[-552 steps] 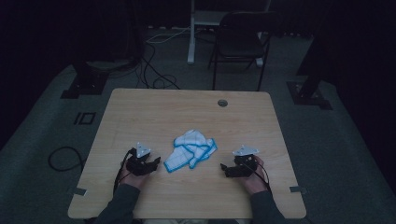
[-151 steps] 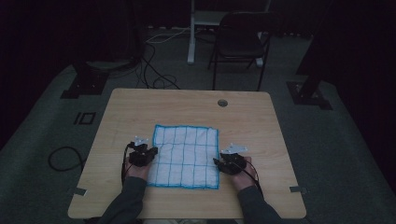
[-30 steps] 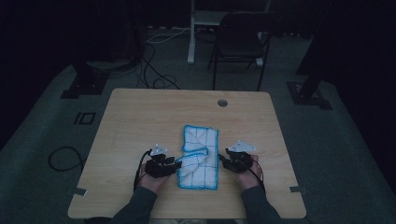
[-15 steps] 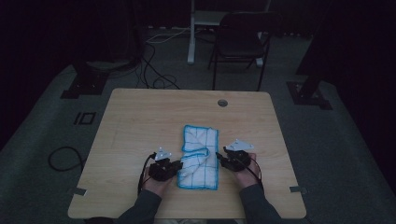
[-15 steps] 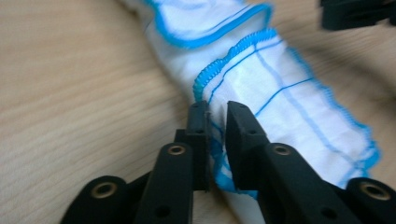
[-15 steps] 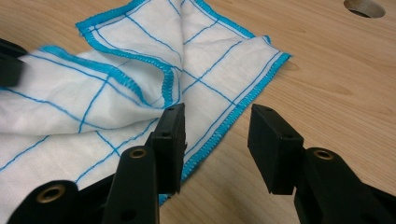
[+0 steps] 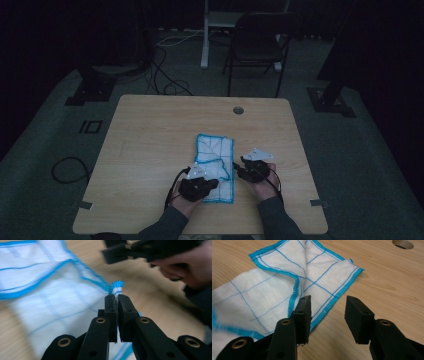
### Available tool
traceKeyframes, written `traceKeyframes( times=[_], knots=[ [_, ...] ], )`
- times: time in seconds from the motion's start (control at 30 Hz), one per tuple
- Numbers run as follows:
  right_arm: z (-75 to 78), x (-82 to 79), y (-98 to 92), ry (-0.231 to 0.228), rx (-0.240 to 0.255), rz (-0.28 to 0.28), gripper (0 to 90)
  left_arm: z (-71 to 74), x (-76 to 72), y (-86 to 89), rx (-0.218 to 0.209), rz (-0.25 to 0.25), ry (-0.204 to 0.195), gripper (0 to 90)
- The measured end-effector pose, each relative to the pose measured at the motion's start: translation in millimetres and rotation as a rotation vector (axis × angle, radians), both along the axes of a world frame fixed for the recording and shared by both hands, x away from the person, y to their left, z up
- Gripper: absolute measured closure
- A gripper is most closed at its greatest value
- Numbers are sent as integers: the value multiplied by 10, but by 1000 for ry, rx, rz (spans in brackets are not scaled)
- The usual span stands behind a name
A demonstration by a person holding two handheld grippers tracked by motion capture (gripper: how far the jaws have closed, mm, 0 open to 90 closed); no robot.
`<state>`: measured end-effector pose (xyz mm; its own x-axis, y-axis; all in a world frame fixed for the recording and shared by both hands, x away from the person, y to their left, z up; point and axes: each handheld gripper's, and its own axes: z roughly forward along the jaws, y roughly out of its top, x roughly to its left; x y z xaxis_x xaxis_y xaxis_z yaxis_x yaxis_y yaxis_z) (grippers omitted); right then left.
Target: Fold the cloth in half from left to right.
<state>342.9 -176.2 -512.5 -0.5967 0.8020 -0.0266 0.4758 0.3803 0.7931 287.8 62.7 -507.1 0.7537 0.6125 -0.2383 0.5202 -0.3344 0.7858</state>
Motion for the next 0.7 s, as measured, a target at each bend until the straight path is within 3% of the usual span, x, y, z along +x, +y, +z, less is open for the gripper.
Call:
traceKeyframes(
  times=[0.07,0.13,0.27,0.43,0.6,0.7],
  knots=[
    [7,4,-3,-2,-2,2,566,-1,-35,-71,-7,-40,4,861],
    [26,13,0,-5,-8,4,566,4,-66,-105,-37,-63,-3,789],
    [56,34,40,-9,-9,15,567,54,-80,-51,-74,-62,-30,709],
    [30,66,162,-6,-7,51,566,47,-44,113,-32,0,-33,711],
    [9,95,272,2,-4,79,563,-75,-61,269,10,40,-12,712],
    [4,142,398,6,-35,121,546,-159,-75,336,34,62,2,703]
  ],
)
